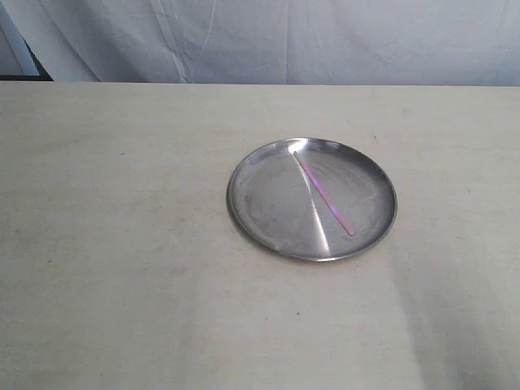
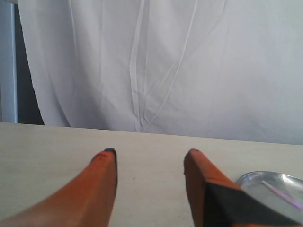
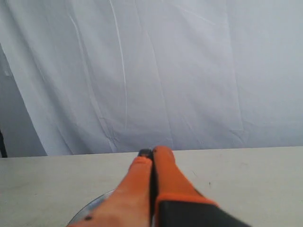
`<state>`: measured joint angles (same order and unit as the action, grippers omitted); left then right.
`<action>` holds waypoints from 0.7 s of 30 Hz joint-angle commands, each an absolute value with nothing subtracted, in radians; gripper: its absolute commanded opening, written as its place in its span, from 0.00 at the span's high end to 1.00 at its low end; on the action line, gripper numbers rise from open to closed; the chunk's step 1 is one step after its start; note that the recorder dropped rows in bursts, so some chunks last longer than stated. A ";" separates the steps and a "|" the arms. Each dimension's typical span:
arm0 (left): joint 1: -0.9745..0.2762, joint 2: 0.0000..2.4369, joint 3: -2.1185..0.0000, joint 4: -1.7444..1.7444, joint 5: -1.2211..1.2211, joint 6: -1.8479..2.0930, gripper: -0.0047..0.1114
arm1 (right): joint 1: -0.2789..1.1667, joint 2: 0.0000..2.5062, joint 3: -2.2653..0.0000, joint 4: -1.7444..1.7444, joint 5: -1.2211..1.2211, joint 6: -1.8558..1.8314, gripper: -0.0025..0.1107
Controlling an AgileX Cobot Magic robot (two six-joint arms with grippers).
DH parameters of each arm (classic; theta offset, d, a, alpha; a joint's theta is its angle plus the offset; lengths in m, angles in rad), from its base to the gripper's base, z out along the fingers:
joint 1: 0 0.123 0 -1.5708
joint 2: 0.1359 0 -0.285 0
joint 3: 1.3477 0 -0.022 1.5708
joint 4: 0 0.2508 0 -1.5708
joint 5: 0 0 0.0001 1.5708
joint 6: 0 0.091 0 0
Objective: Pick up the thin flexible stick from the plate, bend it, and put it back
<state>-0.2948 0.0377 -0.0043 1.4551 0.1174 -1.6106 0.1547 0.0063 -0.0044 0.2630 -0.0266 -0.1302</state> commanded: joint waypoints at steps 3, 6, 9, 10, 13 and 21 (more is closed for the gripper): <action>-0.300 0.036 0.000 1.459 0.118 -1.610 0.58 | 0.147 0.000 0.000 0.258 -0.025 -0.134 0.99; -0.300 0.036 0.000 1.459 0.118 -1.610 0.58 | 0.123 0.000 0.000 0.258 -0.025 -0.134 0.99; -0.300 0.036 0.000 1.459 0.118 -1.610 0.58 | 0.069 0.000 0.000 0.258 -0.025 -0.134 0.99; -0.300 0.036 0.000 1.459 0.118 -1.610 0.58 | 0.063 0.000 0.000 0.258 -0.025 -0.134 0.99; -0.300 0.036 0.000 1.459 0.118 -1.610 0.58 | 0.063 0.000 0.000 0.258 -0.025 -0.134 0.99; -0.300 0.036 0.000 1.459 0.118 -1.610 0.58 | 0.061 0.000 0.000 0.262 -0.025 -0.134 0.99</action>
<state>-0.2948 0.0377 -0.0043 1.4551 0.1174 -1.6106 0.0683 0.0063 -0.0044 0.2630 -0.0266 -0.1302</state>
